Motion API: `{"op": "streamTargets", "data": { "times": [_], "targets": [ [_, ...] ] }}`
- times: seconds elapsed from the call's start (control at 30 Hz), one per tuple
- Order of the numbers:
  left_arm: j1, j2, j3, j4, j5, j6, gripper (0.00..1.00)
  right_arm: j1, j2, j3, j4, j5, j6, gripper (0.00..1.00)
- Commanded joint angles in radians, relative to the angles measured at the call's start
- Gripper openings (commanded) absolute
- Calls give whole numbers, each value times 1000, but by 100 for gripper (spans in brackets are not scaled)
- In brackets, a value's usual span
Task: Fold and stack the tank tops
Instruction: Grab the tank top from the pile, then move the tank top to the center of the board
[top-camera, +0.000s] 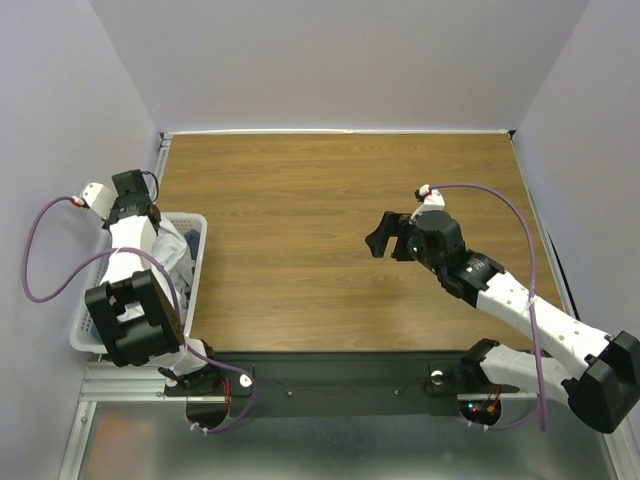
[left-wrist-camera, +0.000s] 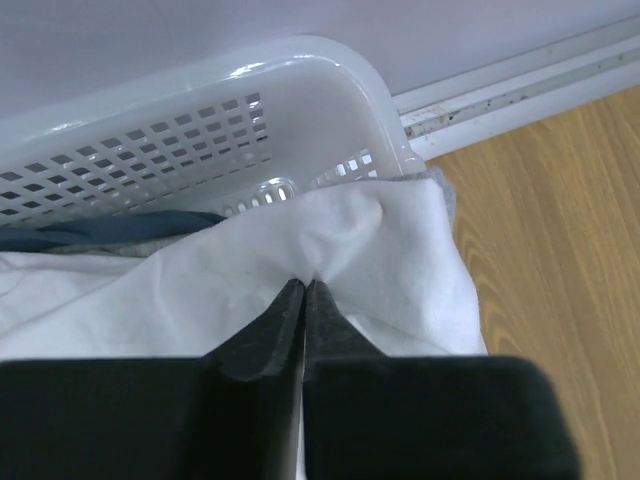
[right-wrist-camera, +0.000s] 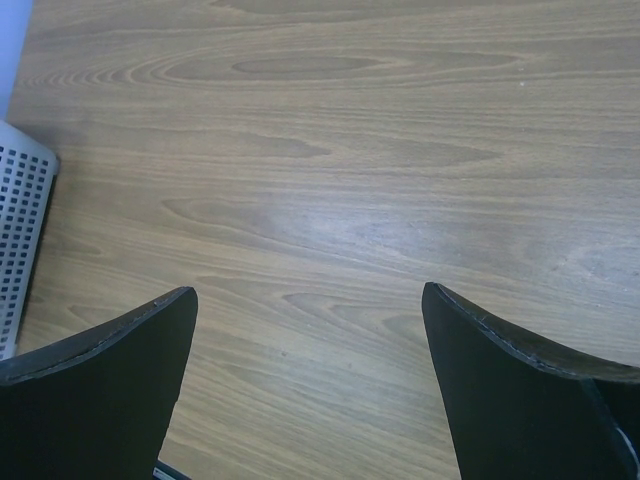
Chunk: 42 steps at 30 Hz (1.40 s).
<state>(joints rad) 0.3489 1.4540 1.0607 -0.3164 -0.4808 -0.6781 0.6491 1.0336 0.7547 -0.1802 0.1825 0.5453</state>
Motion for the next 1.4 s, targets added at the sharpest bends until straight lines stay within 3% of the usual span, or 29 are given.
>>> {"op": "streamTargets", "data": {
  "times": [0.0,0.3,0.53,0.73,0.97,1.17,1.27,1.37],
  "targets": [
    [16,-26,27,26,24,18,0,0,-27,26,21,-17,-16,100],
    [16,-185,96,19,80,115,0,0,-20,54,19,-46,-27,100],
    [2,-329,185,23,218,186,0,0,-12,80,19,-66,-28,100],
    [-92,-414,333,17,337,226,0,0,6,118,18,-67,-36,100],
    [-500,-364,606,-30,242,244,0,0,26,211,18,-32,-50,100],
    [-985,-235,811,-38,15,320,0,0,6,284,18,72,-56,100],
    [-1144,-181,823,-33,-44,328,0,0,-18,294,16,127,-50,100],
    [-1176,-187,711,32,-27,302,0,0,-49,272,18,172,-45,100]
  ]
}}
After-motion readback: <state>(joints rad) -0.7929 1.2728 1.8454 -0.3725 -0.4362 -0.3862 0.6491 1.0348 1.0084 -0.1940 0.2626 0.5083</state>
